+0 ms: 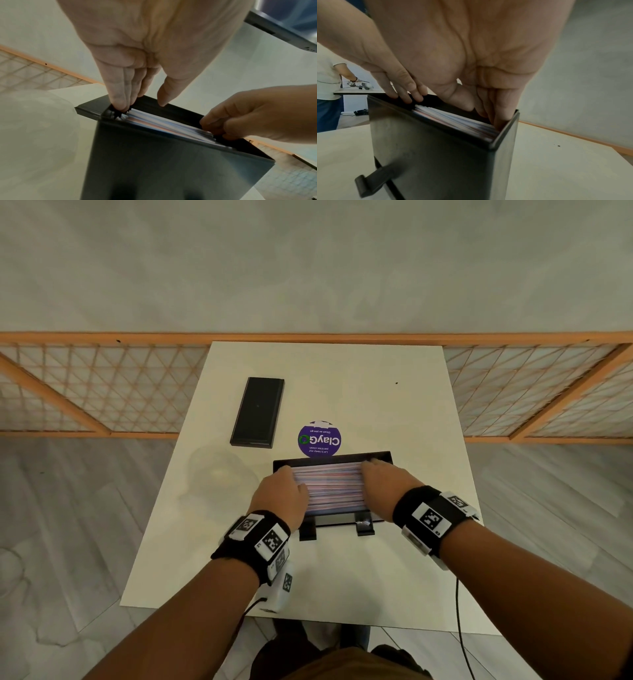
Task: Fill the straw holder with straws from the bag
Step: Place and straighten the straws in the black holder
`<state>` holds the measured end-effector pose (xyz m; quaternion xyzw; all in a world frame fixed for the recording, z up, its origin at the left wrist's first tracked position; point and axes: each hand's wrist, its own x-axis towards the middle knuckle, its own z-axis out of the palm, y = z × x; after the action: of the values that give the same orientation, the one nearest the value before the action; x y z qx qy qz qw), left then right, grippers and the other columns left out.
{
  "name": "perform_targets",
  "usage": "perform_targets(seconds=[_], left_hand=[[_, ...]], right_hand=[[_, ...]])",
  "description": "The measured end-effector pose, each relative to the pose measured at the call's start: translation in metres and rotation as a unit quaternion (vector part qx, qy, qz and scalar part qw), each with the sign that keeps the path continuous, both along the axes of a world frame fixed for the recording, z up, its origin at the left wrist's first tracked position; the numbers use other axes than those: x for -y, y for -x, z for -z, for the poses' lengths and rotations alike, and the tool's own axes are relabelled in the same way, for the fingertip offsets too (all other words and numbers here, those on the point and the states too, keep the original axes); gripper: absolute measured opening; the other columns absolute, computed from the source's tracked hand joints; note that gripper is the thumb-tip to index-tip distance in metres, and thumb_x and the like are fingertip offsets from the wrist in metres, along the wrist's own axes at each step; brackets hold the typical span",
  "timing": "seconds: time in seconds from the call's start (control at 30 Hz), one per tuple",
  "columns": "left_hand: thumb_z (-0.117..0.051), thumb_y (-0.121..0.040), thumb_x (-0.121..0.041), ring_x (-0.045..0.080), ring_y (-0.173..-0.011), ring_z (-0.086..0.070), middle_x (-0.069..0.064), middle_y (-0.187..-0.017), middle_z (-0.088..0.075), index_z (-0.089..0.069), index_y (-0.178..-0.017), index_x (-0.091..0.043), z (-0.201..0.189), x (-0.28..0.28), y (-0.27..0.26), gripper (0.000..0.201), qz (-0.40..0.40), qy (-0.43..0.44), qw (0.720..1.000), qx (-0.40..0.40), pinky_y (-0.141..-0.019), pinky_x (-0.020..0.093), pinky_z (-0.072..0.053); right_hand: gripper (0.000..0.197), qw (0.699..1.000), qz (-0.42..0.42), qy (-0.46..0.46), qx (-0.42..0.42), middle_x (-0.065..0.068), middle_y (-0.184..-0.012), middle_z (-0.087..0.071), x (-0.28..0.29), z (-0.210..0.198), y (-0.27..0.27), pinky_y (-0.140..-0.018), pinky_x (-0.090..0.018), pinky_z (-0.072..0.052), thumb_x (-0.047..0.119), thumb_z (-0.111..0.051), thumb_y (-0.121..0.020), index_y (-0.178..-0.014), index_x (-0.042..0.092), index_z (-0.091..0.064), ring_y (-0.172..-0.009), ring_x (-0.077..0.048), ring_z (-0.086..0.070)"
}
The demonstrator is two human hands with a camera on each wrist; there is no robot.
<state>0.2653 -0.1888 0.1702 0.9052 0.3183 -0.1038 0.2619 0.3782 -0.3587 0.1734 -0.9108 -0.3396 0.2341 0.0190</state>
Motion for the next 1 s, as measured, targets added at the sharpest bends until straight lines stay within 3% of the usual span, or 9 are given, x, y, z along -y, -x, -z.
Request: perform_targets(seconds=[0.1, 0.23, 0.33, 0.43, 0.53, 0.63, 0.8, 0.87, 1.0], left_hand=[[-0.046, -0.104, -0.033, 0.024, -0.091, -0.065, 0.007, -0.106, -0.066, -0.055, -0.112, -0.014, 0.004, 0.005, 0.002, 0.022, -0.003, 0.018, 1.0, 0.005, -0.085, 0.04, -0.06], [-0.045, -0.104, -0.03, 0.026, -0.093, -0.064, 0.01, -0.108, -0.066, -0.058, -0.109, -0.01, 0.008, 0.009, 0.005, 0.025, -0.001, 0.021, 1.0, 0.001, -0.084, 0.037, -0.056], [-0.043, -0.105, -0.029, 0.024, -0.088, -0.062, 0.009, -0.104, -0.065, -0.056, -0.107, -0.012, 0.006, 0.009, 0.009, 0.022, 0.007, 0.016, 1.0, 0.017, -0.079, 0.034, -0.054], [-0.044, -0.105, -0.028, 0.022, -0.089, -0.062, 0.008, -0.105, -0.067, -0.057, -0.11, -0.013, 0.0, 0.008, 0.018, 0.019, 0.03, 0.009, 0.999, 0.038, -0.082, 0.035, -0.055], [-0.05, -0.104, -0.026, 0.022, -0.099, -0.063, 0.004, -0.113, -0.067, -0.059, -0.121, -0.015, -0.005, 0.002, 0.03, 0.022, 0.036, 0.014, 0.996, 0.08, -0.091, 0.037, -0.053], [-0.055, -0.101, -0.027, 0.016, -0.101, -0.06, -0.002, -0.115, -0.063, -0.06, -0.12, -0.02, -0.004, -0.006, 0.044, 0.02, 0.039, 0.018, 0.993, 0.111, -0.09, 0.03, -0.051], [-0.068, -0.091, -0.036, 0.015, -0.117, -0.048, -0.004, -0.131, -0.044, -0.062, -0.125, -0.024, 0.007, -0.013, 0.055, 0.037, 0.049, 0.015, 0.995, 0.09, -0.1, 0.033, -0.05], [-0.071, -0.09, -0.034, 0.014, -0.113, -0.054, -0.004, -0.133, -0.041, -0.061, -0.127, -0.022, 0.007, -0.013, 0.054, 0.04, 0.041, 0.043, 0.994, 0.093, -0.101, 0.032, -0.051], [-0.071, -0.091, -0.031, 0.013, -0.105, -0.06, -0.004, -0.133, -0.04, -0.061, -0.126, -0.018, 0.007, -0.016, 0.05, 0.039, 0.042, 0.051, 0.994, 0.092, -0.097, 0.026, -0.052]], right_hand=[[0.039, 0.999, -0.022, 0.035, -0.011, -0.018, -0.136, -0.053, -0.006, 0.002, 0.006, -0.101, -0.036, -0.049, 0.016, -0.049, -0.1, -0.135, 0.0, -0.044, -0.122, -0.03, -0.056], [0.035, 0.999, -0.026, 0.013, -0.024, -0.015, -0.133, -0.057, -0.008, 0.002, 0.006, -0.097, -0.033, -0.048, 0.013, -0.05, -0.098, -0.131, 0.002, -0.047, -0.118, -0.028, -0.059], [0.029, 1.0, -0.006, -0.021, -0.016, -0.011, -0.128, -0.059, -0.001, -0.004, 0.002, -0.09, -0.029, -0.047, 0.013, -0.049, -0.097, -0.126, 0.009, -0.051, -0.112, -0.025, -0.06], [0.021, 0.999, 0.008, -0.048, -0.005, -0.007, -0.118, -0.063, 0.013, -0.009, 0.005, -0.076, -0.027, -0.044, 0.015, -0.047, -0.097, -0.116, 0.016, -0.056, -0.092, -0.023, -0.06], [0.015, 0.995, 0.009, -0.086, 0.044, -0.004, -0.107, -0.066, 0.033, -0.008, 0.016, -0.072, -0.034, -0.053, 0.024, -0.046, -0.096, -0.104, 0.021, -0.059, -0.088, -0.027, -0.064], [0.017, 0.988, 0.019, -0.144, 0.05, 0.0, -0.097, -0.068, 0.056, -0.003, 0.033, -0.068, -0.038, -0.055, 0.028, -0.048, -0.093, -0.099, 0.021, -0.063, -0.085, -0.027, -0.065], [0.019, 0.978, 0.009, -0.203, 0.056, 0.005, -0.11, -0.066, 0.082, 0.016, 0.057, -0.081, -0.031, -0.057, 0.018, -0.062, -0.089, -0.105, 0.023, -0.07, -0.096, -0.019, -0.065], [0.021, 0.971, 0.018, -0.229, 0.06, 0.004, -0.116, -0.063, 0.086, 0.021, 0.067, -0.085, -0.023, -0.051, 0.015, -0.065, -0.088, -0.107, 0.022, -0.071, -0.1, -0.017, -0.062], [0.02, 0.964, 0.018, -0.255, 0.069, 0.005, -0.114, -0.063, 0.088, 0.02, 0.083, -0.089, -0.019, -0.046, 0.014, -0.065, -0.089, -0.106, 0.02, -0.072, -0.102, -0.013, -0.061]])
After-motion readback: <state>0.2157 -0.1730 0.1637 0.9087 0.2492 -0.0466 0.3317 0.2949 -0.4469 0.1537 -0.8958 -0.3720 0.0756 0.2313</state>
